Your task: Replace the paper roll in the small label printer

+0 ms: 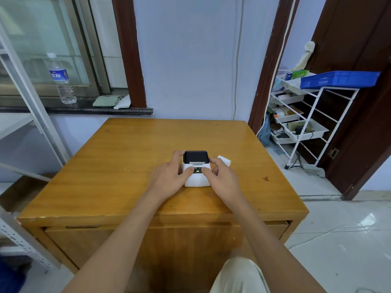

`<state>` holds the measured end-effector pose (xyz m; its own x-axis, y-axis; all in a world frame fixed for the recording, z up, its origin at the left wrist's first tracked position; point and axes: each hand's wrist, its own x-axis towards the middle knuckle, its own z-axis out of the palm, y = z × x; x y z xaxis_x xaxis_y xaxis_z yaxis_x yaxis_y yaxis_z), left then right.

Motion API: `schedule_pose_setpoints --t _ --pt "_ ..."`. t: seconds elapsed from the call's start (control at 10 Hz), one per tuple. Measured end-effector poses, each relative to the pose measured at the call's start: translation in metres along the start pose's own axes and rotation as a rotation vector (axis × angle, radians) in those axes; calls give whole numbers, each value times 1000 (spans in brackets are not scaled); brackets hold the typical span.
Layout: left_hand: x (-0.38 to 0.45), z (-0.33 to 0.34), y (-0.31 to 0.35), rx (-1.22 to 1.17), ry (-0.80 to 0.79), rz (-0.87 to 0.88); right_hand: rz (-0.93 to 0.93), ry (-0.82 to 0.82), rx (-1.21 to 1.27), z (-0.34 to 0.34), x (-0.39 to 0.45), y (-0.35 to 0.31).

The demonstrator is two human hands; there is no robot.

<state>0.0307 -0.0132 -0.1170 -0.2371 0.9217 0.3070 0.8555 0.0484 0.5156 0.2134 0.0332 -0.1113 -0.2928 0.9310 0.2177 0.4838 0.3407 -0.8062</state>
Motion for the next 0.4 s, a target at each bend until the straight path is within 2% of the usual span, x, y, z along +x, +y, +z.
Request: schedule_pose_setpoints --t 0.2,0.3,0.4 --pt "-10 -3 4 -70 -13 -43 -18 23 -58 -3 -13 -11" --pt "-17 -12 0 -441 -17 -184 66 85 65 -18 -26 -11" --pt "-51 -45 -3 -767 123 -331 104 80 200 -53 -72 -7"
